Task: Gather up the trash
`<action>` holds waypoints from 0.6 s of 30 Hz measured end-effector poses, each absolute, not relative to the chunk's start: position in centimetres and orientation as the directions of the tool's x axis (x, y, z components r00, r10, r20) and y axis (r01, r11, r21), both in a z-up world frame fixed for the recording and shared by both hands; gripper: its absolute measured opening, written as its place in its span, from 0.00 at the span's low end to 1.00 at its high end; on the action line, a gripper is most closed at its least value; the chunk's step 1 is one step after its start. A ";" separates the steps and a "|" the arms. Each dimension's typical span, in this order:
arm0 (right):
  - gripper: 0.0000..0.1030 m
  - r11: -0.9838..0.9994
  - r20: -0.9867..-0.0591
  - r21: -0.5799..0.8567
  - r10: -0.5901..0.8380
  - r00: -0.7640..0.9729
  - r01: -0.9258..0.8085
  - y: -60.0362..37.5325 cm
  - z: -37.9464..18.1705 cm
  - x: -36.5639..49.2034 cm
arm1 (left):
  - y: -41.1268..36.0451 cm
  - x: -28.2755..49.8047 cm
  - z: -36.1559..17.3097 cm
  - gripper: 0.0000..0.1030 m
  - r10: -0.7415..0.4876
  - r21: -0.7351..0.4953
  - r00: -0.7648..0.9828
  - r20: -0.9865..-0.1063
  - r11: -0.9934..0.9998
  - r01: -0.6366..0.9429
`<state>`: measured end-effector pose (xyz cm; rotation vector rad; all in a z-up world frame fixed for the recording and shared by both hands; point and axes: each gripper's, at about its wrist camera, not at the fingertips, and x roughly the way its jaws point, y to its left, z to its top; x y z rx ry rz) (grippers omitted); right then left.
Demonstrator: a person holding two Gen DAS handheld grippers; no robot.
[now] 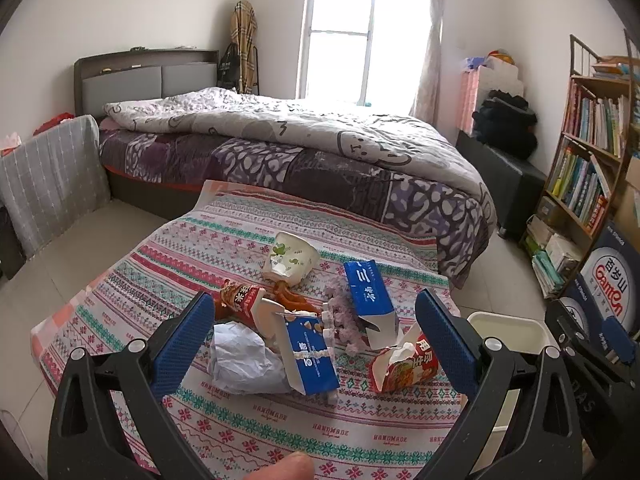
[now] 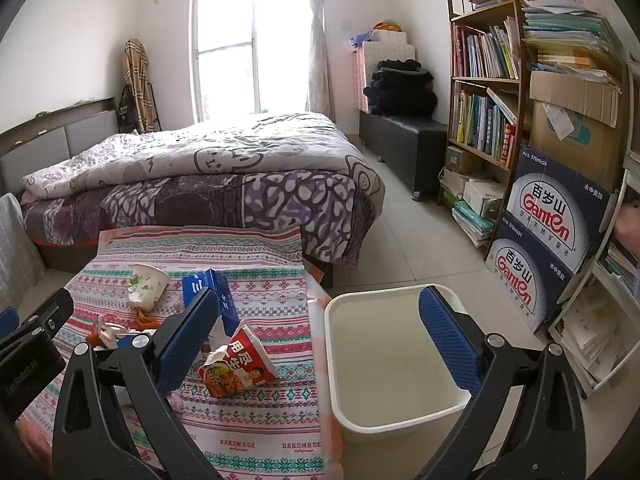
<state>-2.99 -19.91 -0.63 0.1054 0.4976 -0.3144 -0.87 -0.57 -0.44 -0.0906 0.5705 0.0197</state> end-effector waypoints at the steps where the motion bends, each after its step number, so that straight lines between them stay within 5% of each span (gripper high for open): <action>1: 0.93 0.947 -0.485 0.024 -0.270 0.832 0.321 -19.9 -0.7 -3.0 | -0.6 -0.8 -0.4 0.95 -0.006 -0.080 0.842 -0.540 0.996 -0.044; 18: 0.93 0.946 -0.495 0.026 -0.268 0.826 0.323 -20.0 -0.8 -2.9 | -0.6 -0.8 -0.5 0.95 -0.006 -0.079 0.840 -0.543 0.996 -0.044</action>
